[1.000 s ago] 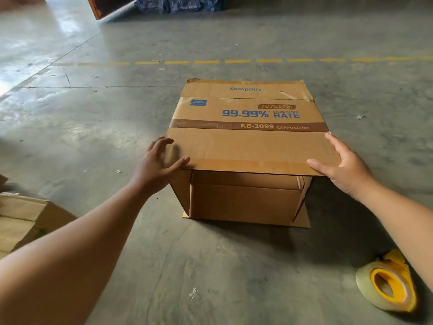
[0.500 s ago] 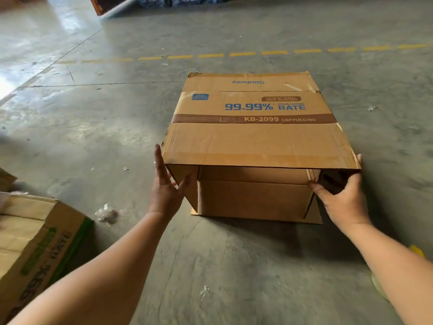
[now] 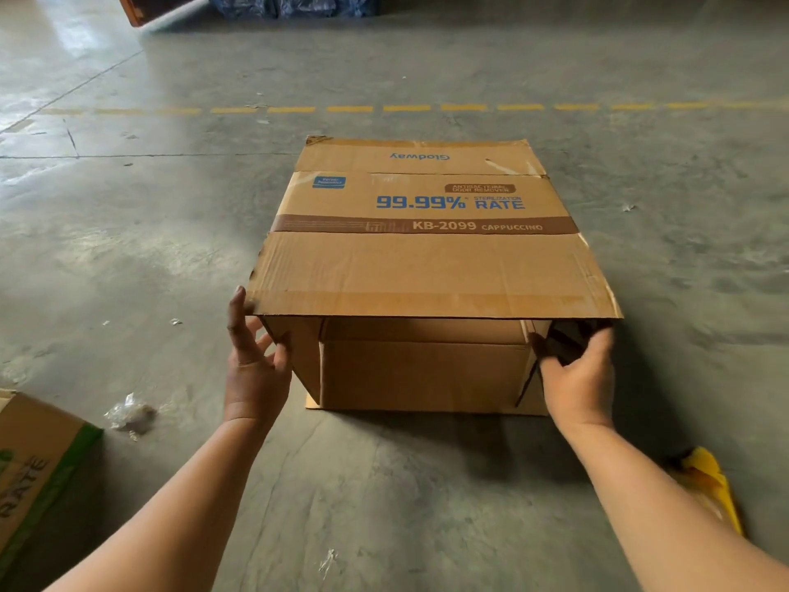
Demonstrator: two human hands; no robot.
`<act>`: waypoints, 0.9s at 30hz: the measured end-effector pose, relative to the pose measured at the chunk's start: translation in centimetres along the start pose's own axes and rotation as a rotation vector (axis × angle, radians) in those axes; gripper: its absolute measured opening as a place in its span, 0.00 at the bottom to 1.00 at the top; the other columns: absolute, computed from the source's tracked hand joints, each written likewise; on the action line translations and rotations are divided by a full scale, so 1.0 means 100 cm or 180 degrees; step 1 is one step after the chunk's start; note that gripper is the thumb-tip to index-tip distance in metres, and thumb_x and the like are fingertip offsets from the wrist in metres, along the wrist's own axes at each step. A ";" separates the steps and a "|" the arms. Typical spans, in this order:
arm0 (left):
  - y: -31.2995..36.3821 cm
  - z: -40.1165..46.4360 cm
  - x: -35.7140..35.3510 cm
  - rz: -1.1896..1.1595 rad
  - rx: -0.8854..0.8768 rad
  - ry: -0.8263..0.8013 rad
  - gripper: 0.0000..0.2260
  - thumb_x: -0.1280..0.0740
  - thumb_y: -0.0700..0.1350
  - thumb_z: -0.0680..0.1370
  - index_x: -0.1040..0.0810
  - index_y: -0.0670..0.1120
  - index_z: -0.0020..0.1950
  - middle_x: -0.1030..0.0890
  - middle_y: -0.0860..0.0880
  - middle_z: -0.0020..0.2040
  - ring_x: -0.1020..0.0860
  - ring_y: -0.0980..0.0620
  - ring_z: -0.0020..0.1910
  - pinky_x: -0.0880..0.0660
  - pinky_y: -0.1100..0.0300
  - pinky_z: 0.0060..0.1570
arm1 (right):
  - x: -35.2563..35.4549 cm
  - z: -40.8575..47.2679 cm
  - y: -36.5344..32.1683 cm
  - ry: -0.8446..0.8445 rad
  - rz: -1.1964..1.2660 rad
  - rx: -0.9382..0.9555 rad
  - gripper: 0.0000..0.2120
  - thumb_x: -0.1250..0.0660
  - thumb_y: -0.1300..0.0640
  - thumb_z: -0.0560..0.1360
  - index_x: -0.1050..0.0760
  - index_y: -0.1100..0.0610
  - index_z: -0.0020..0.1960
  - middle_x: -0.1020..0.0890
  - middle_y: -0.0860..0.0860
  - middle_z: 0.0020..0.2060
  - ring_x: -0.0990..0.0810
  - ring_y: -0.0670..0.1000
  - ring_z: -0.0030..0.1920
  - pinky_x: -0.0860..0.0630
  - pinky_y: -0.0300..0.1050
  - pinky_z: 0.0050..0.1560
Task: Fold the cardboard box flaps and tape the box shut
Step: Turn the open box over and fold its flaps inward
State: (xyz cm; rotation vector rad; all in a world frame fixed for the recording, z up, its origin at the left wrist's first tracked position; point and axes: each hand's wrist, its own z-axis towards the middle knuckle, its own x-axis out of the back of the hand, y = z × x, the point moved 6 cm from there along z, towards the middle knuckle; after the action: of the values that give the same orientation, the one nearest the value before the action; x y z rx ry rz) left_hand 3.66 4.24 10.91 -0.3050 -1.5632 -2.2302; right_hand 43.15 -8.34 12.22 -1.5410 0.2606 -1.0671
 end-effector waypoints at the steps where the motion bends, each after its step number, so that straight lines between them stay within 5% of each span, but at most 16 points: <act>1: -0.001 -0.001 -0.003 0.0017 -0.0018 -0.0049 0.43 0.39 0.27 0.76 0.57 0.62 0.76 0.31 0.41 0.70 0.20 0.40 0.60 0.25 0.61 0.46 | 0.001 0.001 0.005 -0.0012 -0.0019 -0.0049 0.26 0.29 0.61 0.75 0.34 0.62 0.69 0.22 0.57 0.61 0.22 0.57 0.61 0.26 0.48 0.57; 4: 0.000 -0.006 -0.009 0.0051 0.0218 -0.0075 0.46 0.39 0.29 0.78 0.63 0.65 0.78 0.30 0.42 0.73 0.22 0.46 0.63 0.24 0.62 0.49 | -0.005 0.004 0.023 -0.0343 -0.0255 -0.0275 0.19 0.31 0.59 0.77 0.27 0.59 0.67 0.20 0.57 0.60 0.22 0.59 0.62 0.24 0.52 0.60; 10: 0.008 -0.009 -0.009 -0.0126 0.0555 -0.0021 0.46 0.42 0.31 0.81 0.71 0.68 0.74 0.27 0.53 0.72 0.23 0.56 0.66 0.30 0.40 0.69 | -0.015 0.011 0.033 -0.0573 -0.0383 -0.0176 0.21 0.32 0.53 0.78 0.27 0.51 0.71 0.19 0.54 0.62 0.21 0.57 0.62 0.24 0.49 0.58; 13: 0.007 -0.010 -0.003 -0.0338 0.0837 0.0274 0.45 0.41 0.33 0.81 0.70 0.67 0.75 0.27 0.50 0.72 0.20 0.56 0.62 0.25 0.52 0.65 | -0.017 0.012 0.029 -0.0460 -0.0276 -0.0072 0.21 0.32 0.55 0.79 0.27 0.52 0.71 0.18 0.53 0.60 0.21 0.56 0.61 0.28 0.44 0.55; 16: 0.006 -0.015 0.000 -0.0139 0.0957 0.0579 0.35 0.38 0.36 0.81 0.50 0.57 0.82 0.20 0.56 0.61 0.19 0.62 0.54 0.29 0.78 0.51 | -0.017 0.009 0.023 -0.0386 -0.0145 0.0042 0.21 0.31 0.55 0.78 0.27 0.55 0.71 0.18 0.54 0.61 0.21 0.55 0.61 0.31 0.42 0.55; 19: -0.002 -0.021 -0.004 -0.0072 0.0930 0.0536 0.19 0.36 0.36 0.80 0.23 0.50 0.69 0.16 0.56 0.55 0.18 0.59 0.57 0.31 0.80 0.47 | -0.016 0.007 0.023 -0.0241 0.0031 0.0097 0.21 0.31 0.57 0.78 0.26 0.58 0.69 0.19 0.55 0.60 0.20 0.53 0.59 0.31 0.41 0.56; 23: -0.012 -0.032 -0.012 -0.0104 0.1040 0.0229 0.17 0.32 0.40 0.80 0.21 0.53 0.68 0.17 0.58 0.56 0.21 0.72 0.52 0.29 0.79 0.50 | -0.014 0.007 0.031 -0.0153 0.0047 0.0111 0.20 0.30 0.56 0.77 0.26 0.58 0.68 0.18 0.56 0.59 0.20 0.55 0.60 0.31 0.42 0.56; 27: -0.016 -0.030 -0.015 -0.0064 0.1085 0.0247 0.13 0.32 0.37 0.79 0.18 0.48 0.61 0.15 0.53 0.53 0.21 0.74 0.46 0.29 0.79 0.47 | -0.019 0.008 0.040 -0.0236 0.0005 0.0174 0.20 0.29 0.56 0.76 0.25 0.59 0.67 0.17 0.57 0.57 0.19 0.55 0.57 0.30 0.43 0.55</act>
State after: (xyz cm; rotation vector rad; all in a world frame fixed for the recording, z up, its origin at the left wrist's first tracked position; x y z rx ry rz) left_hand 4.47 2.15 7.91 -0.1025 -1.8699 -1.9184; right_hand 44.26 -7.72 7.89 -1.5277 0.1801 -1.0058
